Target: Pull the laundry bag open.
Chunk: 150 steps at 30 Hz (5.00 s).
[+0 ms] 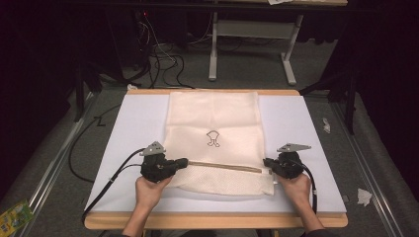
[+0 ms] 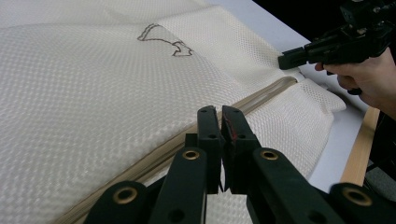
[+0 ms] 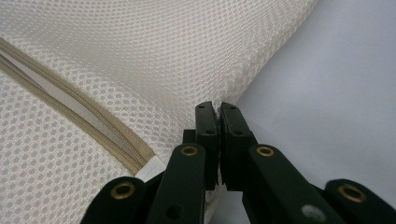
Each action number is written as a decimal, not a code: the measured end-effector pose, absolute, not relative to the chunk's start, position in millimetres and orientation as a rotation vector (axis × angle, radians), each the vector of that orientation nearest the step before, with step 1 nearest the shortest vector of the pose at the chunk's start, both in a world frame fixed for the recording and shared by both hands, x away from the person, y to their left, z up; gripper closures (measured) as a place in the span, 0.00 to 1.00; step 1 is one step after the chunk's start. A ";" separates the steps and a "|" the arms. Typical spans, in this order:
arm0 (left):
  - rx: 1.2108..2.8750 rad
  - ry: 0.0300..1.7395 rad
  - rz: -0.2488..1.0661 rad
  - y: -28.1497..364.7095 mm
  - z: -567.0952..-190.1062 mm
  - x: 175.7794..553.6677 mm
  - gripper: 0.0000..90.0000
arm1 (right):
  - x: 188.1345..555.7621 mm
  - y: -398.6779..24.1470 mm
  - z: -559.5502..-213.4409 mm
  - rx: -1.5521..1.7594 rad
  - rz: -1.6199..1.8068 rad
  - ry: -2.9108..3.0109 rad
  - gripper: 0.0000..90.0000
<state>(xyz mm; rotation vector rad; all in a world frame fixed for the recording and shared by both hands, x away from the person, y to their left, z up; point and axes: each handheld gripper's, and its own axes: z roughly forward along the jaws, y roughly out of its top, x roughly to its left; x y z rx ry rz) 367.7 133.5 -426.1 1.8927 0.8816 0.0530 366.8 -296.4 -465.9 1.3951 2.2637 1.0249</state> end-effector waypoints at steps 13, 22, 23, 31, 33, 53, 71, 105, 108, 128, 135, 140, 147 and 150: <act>1.852 0.931 0.068 159.3 -424.7 365.6 0.97 | 367.9 -295.9 -465.4 1.397 1.010 2.267 0.99; 1.844 0.973 0.092 176.9 -425.9 363.1 0.97 | 368.0 -297.8 -464.4 1.405 1.015 2.259 0.99; 1.839 0.982 0.094 180.3 -426.1 362.8 0.97 | 368.1 -298.2 -464.6 1.399 1.017 2.258 0.99; 1.851 0.995 0.101 184.8 -429.4 364.7 0.97 | 368.5 -296.7 -465.8 1.382 1.011 2.258 0.99; 1.853 0.988 0.115 184.3 -430.9 364.5 0.97 | 367.5 -297.2 -464.8 1.388 1.014 2.251 0.99; 1.857 1.056 0.148 199.3 -437.0 365.3 0.97 | 365.3 -306.4 -460.9 1.405 1.041 2.209 0.99; 1.892 1.087 0.183 202.4 -440.0 368.0 0.97 | 362.2 -311.6 -455.5 1.388 1.027 2.170 0.99; 2.064 1.059 0.319 178.4 -452.7 357.8 0.82 | 363.9 -312.8 -464.3 1.448 0.929 2.198 0.78; 2.057 1.060 0.332 176.9 -452.8 358.4 0.69 | 363.2 -313.3 -462.7 1.463 0.934 2.172 0.69; 1.918 1.051 0.420 196.0 -416.5 358.0 0.50 | 349.2 -337.5 -427.5 1.417 1.089 2.029 0.64; 1.876 1.072 0.434 206.6 -411.5 358.3 0.46 | 343.2 -350.9 -419.5 1.418 1.119 1.980 0.64; 1.852 1.084 0.445 212.2 -409.9 357.6 0.45 | 339.4 -360.4 -415.7 1.436 1.142 1.948 0.64; 1.828 1.107 0.458 221.5 -409.7 357.4 0.44 | 335.7 -372.5 -413.1 1.443 1.153 1.909 0.64; 1.816 1.116 0.462 226.3 -409.7 357.2 0.44 | 333.7 -377.2 -412.1 1.448 1.162 1.891 0.64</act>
